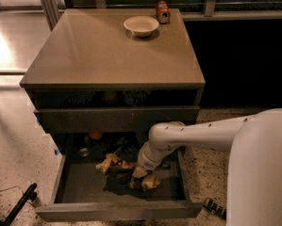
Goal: Place brown chip bag into middle drawer
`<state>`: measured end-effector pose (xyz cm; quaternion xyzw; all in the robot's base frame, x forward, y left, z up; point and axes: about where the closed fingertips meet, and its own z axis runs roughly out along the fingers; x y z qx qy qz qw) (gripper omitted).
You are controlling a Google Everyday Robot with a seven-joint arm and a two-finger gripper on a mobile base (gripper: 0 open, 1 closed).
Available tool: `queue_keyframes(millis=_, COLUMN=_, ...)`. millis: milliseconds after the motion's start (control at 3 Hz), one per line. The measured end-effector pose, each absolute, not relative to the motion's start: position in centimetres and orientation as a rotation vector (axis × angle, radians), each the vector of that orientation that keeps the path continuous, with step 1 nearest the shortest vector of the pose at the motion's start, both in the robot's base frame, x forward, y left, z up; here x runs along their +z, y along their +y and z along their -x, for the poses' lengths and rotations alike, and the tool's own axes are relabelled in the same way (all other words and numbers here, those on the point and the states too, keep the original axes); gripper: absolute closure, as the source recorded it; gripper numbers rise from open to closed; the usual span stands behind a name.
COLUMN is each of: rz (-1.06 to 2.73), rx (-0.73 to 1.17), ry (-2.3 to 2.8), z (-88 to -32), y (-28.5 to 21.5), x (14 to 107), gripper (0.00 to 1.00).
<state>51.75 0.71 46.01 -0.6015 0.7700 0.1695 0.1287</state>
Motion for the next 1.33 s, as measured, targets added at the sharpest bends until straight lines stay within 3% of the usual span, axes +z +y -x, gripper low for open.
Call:
queue_keyframes(millis=1000, rz=1.708, rx=0.616, ry=2.265, z=-53.7, y=0.9, x=42.2, gripper=1.00)
queue_keyframes(millis=1333, rz=1.708, rx=0.616, ry=2.265, z=-53.7, y=0.9, x=42.2, gripper=0.82)
